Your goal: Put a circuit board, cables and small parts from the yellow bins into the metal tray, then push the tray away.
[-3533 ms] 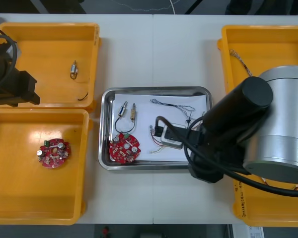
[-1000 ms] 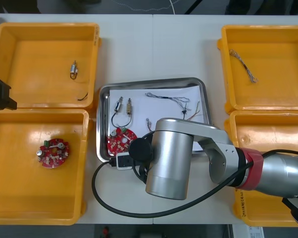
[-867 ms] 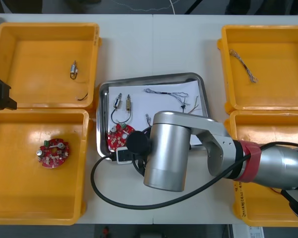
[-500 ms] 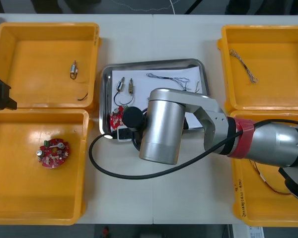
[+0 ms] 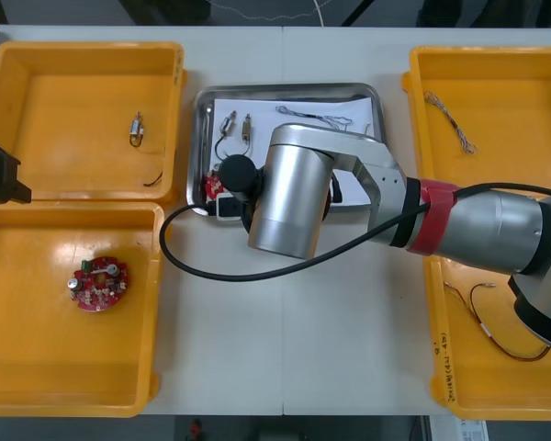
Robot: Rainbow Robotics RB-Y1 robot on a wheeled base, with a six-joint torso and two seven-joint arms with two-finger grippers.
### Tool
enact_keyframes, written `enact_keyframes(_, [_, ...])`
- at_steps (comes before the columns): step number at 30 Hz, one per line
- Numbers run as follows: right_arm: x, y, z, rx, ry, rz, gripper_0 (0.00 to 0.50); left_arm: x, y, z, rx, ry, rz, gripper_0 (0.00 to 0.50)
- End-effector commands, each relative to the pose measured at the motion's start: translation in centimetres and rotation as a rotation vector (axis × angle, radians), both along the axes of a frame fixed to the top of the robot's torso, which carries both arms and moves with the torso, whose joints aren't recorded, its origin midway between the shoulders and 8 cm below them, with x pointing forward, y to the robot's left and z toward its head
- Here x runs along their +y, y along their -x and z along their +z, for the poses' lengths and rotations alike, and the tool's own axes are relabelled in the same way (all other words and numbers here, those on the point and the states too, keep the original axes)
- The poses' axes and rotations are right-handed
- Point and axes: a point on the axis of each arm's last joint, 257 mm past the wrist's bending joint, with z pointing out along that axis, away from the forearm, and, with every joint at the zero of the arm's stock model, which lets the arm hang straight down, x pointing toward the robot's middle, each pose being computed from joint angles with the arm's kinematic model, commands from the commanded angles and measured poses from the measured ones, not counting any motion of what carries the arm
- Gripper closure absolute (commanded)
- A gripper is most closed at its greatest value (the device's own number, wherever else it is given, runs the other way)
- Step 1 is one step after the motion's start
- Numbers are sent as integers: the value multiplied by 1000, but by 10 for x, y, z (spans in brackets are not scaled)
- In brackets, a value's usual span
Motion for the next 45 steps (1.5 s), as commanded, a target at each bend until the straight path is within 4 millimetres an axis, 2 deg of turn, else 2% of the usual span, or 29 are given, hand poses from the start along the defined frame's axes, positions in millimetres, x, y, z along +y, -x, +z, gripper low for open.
enact_keyframes(1, [27, -15, 29, -49, -11, 34, 500, 3, 3, 5, -20, -48, -81, 0])
enact_keyframes(14, [25, -57, 54, -136, -10, 28, 500, 3, 3, 5, -20, -48, -81, 0])
enact_keyframes(20, [18, -76, 63, -186, 26, 26, 500, 3, 3, 5, -20, -48, -81, 0])
enact_keyframes(31, [8, -114, 80, -238, -17, -6, 500, 3, 3, 5, -20, -48, -81, 0])
enact_keyframes(45, [10, -135, 94, -244, -80, -43, 500, 3, 3, 5, -20, -48, -81, 0])
